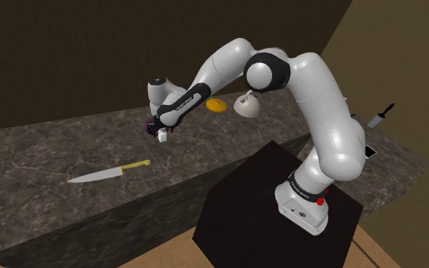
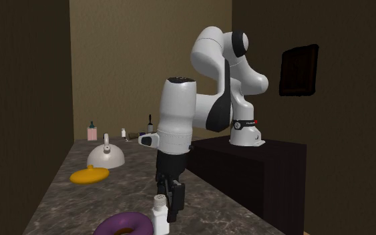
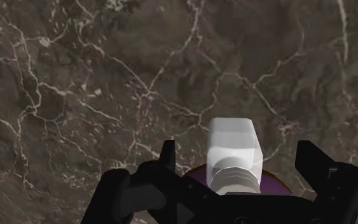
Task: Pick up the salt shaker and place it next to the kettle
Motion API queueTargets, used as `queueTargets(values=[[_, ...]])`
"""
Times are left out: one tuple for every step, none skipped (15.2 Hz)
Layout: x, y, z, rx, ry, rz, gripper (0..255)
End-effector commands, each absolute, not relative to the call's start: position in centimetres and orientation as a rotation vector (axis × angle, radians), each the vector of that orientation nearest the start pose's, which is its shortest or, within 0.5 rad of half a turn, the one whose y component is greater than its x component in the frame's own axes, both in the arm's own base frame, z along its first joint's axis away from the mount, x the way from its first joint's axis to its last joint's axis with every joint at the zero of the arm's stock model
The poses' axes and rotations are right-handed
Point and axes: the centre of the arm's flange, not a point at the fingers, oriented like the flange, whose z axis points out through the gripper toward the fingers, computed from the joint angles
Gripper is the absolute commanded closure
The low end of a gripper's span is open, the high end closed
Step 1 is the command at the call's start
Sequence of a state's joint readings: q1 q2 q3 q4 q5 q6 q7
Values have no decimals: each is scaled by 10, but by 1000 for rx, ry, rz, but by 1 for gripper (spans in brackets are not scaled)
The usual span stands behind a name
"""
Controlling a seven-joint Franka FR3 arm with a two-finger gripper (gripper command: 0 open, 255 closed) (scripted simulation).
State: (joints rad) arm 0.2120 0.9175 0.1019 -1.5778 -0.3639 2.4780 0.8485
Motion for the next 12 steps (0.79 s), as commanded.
queueTargets(values=[[654,205,96,-3227,464,-119,0],[654,205,97,-3227,464,-119,0],[654,205,97,-3227,464,-119,255],[654,205,97,-3227,464,-119,255],[654,205,97,-3227,464,-119,255],[654,205,97,-3227,464,-119,255],[654,205,97,-3227,464,-119,255],[653,205,97,-3227,464,-119,255],[653,205,97,-3227,464,-119,255],[653,205,97,-3227,464,-119,255],[653,205,97,-3227,464,-119,255],[654,205,96,-3227,464,-119,255]])
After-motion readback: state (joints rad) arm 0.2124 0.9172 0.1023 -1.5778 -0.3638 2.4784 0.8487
